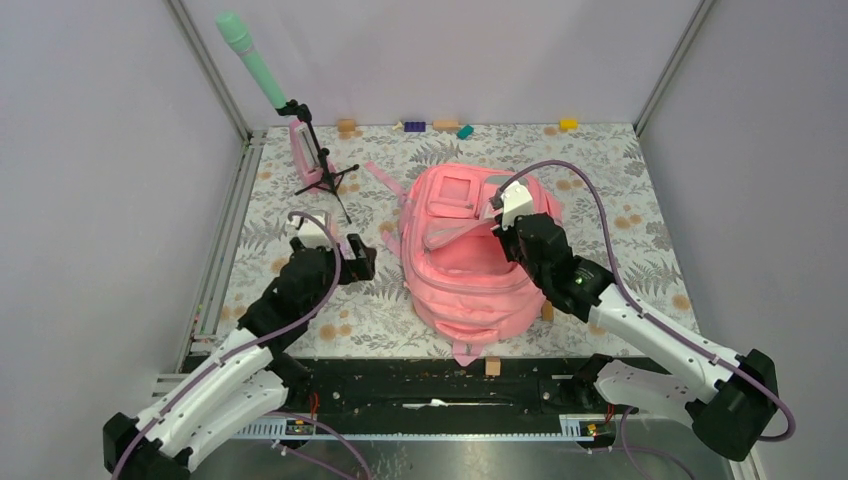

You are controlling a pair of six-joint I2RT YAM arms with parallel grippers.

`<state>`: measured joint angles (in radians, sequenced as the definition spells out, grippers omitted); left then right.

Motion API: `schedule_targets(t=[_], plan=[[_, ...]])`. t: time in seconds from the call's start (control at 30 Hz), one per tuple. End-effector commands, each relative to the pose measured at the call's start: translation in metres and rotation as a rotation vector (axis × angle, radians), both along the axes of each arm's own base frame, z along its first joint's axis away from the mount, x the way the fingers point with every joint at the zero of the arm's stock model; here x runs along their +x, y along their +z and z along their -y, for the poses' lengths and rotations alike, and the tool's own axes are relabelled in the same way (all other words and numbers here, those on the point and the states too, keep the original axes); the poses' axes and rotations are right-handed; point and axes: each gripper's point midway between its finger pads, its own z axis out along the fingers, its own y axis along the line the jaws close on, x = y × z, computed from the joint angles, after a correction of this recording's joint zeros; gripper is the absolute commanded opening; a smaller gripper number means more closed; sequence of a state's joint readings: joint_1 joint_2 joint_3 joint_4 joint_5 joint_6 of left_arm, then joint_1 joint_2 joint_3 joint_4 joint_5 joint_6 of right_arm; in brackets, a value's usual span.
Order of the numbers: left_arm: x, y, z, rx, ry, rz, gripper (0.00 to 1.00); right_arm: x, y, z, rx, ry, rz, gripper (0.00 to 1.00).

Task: Pack the student bag
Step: Pick up the stationery from the center of the board.

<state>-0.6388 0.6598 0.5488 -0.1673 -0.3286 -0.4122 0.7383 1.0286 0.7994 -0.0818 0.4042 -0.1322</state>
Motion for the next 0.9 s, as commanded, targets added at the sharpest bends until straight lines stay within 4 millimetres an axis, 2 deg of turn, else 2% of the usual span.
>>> schedule_targets(t=[0.0, 0.1, 0.27, 0.47, 0.67, 0.87], plan=[[-0.001, -0.073, -0.023, -0.006, 0.144, -0.240, 0.99, 0.005, 0.049, 0.007, 0.147, -0.069, 0.108, 0.00], [0.006, -0.097, -0.032, 0.030, 0.181, -0.312, 0.99, 0.003, 0.050, 0.005, 0.158, -0.055, 0.099, 0.00], [0.022, -0.119, -0.047, 0.044, 0.233, -0.374, 0.99, -0.001, 0.051, 0.003, 0.167, -0.031, 0.092, 0.00], [0.040, -0.143, -0.056, 0.067, 0.253, -0.471, 0.98, -0.003, 0.053, 0.002, 0.177, -0.020, 0.094, 0.00], [0.051, -0.149, -0.052, 0.087, 0.236, -0.502, 0.85, -0.004, 0.052, 0.000, 0.184, -0.009, 0.091, 0.00], [0.056, -0.155, -0.054, 0.120, 0.242, -0.521, 0.67, -0.004, 0.052, 0.000, 0.185, -0.007, 0.091, 0.00]])
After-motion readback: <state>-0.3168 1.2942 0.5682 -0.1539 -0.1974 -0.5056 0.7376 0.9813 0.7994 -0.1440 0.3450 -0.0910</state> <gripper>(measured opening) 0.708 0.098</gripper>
